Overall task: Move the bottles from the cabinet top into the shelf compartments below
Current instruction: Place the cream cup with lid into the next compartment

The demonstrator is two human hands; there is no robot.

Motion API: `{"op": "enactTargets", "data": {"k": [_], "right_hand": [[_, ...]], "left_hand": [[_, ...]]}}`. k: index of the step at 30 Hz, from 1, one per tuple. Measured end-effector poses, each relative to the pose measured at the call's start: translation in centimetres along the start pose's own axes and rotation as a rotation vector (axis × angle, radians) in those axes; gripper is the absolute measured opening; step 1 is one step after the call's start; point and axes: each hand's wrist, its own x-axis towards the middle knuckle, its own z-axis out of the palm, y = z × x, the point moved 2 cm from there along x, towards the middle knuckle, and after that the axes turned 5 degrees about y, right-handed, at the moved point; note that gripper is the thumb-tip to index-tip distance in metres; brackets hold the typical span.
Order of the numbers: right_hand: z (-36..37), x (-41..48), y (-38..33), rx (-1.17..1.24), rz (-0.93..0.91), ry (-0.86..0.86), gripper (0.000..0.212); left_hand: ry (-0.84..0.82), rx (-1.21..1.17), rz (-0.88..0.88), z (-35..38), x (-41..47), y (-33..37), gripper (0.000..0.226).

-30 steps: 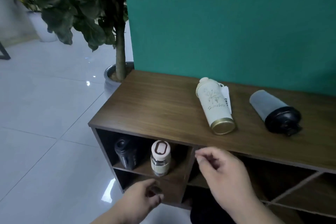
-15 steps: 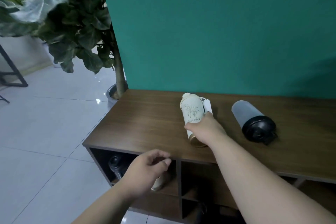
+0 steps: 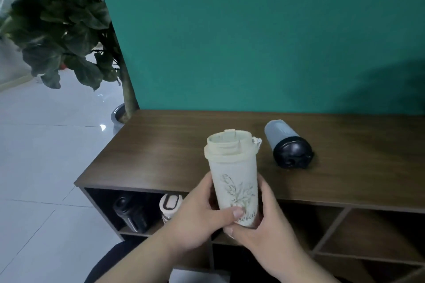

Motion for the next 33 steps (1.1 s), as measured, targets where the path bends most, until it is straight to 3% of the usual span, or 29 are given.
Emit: {"op": "enactTargets", "data": {"k": [5,8,9,15,26,33], "right_hand": [[-2.4,-3.8,1.3,0.084,0.071,-0.14,0.095],[-2.5,-4.0,2.2,-0.053,0.129,-0.143,0.048],[-2.0,-4.1,2.9,-0.089,0.149,-0.172,0.044],[-0.1,-4.5,9.1,-0.08,0.328,-0.075,0.045],[0.2,1.6,13.5,-0.225,0.285,-0.1,0.054],[0.4,4.9,16.9,-0.287,0.354,-0.068,0.043]], "left_hand": [[-0.078,0.191,0.044,1.8,-3.5,-4.5,0.086],[-0.14,0.268,0.029,3.4,-5.2,-7.5,0.092],[-0.148,0.292,0.032,3.8,-5.7,-8.5,0.093],[-0.21,0.336,-0.035,5.3,-5.3,-13.5,0.092],[-0.129,0.392,-0.107,5.9,0.7,-20.2,0.09],[-0.083,0.314,-0.197,6.7,3.7,-22.8,0.094]]}}
